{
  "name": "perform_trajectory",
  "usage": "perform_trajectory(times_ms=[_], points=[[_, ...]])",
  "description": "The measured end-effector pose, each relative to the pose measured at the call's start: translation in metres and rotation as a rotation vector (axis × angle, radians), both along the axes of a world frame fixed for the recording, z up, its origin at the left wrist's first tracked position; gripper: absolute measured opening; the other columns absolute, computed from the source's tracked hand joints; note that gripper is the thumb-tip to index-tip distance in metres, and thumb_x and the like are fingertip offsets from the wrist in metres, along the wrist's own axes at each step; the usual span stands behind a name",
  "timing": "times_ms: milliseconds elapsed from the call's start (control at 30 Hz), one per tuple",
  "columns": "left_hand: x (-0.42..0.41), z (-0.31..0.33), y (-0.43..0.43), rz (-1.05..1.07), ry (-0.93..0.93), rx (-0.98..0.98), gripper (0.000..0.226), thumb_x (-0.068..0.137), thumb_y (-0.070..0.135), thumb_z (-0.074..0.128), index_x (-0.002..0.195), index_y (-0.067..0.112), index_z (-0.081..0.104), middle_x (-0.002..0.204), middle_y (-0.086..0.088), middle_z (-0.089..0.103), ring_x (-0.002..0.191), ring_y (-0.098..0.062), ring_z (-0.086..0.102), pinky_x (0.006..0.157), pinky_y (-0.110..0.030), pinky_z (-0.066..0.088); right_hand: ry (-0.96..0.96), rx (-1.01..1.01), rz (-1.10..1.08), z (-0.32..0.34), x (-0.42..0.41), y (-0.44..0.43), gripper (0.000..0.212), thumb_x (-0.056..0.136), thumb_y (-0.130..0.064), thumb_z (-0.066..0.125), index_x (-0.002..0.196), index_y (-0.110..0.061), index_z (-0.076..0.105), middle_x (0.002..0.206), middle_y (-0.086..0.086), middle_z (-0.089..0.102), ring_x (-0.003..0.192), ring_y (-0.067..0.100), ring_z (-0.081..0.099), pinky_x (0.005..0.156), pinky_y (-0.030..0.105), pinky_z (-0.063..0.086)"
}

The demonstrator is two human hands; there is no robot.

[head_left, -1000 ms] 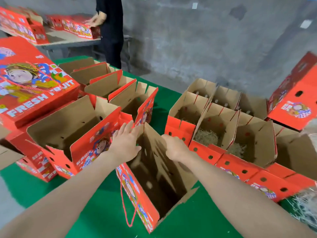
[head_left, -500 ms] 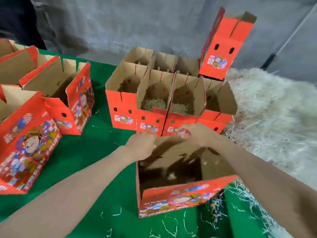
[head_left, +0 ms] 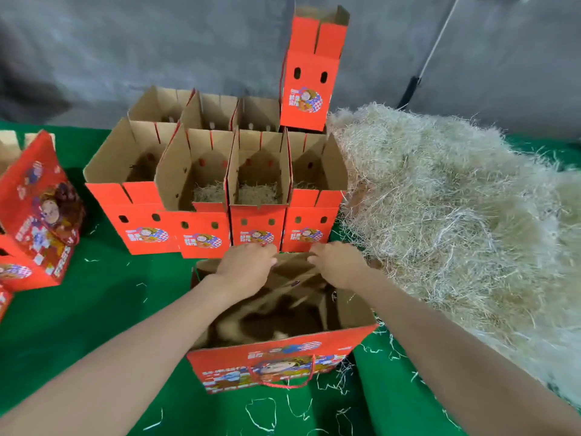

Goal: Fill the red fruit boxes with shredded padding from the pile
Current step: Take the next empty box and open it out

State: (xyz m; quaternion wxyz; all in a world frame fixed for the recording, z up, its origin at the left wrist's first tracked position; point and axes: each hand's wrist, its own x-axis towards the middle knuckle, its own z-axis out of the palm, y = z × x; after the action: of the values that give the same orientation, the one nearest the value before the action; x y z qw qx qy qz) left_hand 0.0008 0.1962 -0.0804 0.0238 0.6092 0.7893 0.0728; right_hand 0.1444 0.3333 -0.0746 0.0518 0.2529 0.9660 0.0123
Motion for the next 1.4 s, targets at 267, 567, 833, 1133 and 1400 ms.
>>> perform_trajectory(times_ms=[267,567,833,1133,1400], points=[[0.022,0.014,0.029,0.146,-0.023,-0.215,0.012,0.091,0.008,0.043,0.100,0.014,0.048,0.100,-0.007,0.057,0.086,-0.024,0.049,0.074,-0.036,0.043,0.209,-0.196,0.011,0.003,0.017,0.009,0.029,0.098,-0.029,0.037,0.116,-0.012,0.051,0.109,0.011,0.061,0.101,0.030,0.056,0.085,0.037,0.044],[0.118,0.038,0.096,-0.116,-0.403,0.211,0.048,0.094,0.034,0.047,0.140,0.030,0.033,0.144,0.015,0.032,0.132,-0.005,0.032,0.108,-0.022,0.019,0.285,0.004,-0.432,0.053,0.123,0.127,0.071,0.083,-0.035,0.064,0.142,-0.029,0.025,0.151,0.007,0.021,0.137,0.032,0.025,0.111,0.049,0.021],[0.142,0.042,0.166,-0.047,-0.486,0.096,0.051,0.091,0.036,0.054,0.138,0.029,0.037,0.142,0.009,0.039,0.123,-0.010,0.044,0.104,-0.030,0.037,0.099,0.096,-0.859,0.048,0.219,0.223,0.077,0.082,-0.019,0.063,0.144,-0.031,0.019,0.153,0.023,-0.001,0.138,0.043,0.012,0.108,0.059,0.011],[0.191,0.065,0.255,-0.010,-0.999,0.173,0.115,0.069,0.032,0.079,0.147,0.029,-0.005,0.138,0.017,0.026,0.123,-0.008,0.029,0.100,-0.024,0.023,0.817,-0.450,-0.370,0.104,0.148,0.191,0.028,0.076,-0.001,0.062,0.101,-0.013,0.059,0.080,-0.011,0.055,0.066,-0.001,0.053,0.049,0.005,0.039],[0.159,0.065,0.285,0.346,-1.383,0.369,0.087,0.076,0.003,0.071,0.146,0.019,0.022,0.140,-0.004,0.036,0.126,-0.024,0.038,0.104,-0.043,0.035,0.909,-0.628,-0.347,0.131,0.184,0.221,0.067,0.069,-0.047,0.067,0.131,-0.029,0.046,0.131,-0.007,0.047,0.113,0.013,0.049,0.092,0.035,0.047]])
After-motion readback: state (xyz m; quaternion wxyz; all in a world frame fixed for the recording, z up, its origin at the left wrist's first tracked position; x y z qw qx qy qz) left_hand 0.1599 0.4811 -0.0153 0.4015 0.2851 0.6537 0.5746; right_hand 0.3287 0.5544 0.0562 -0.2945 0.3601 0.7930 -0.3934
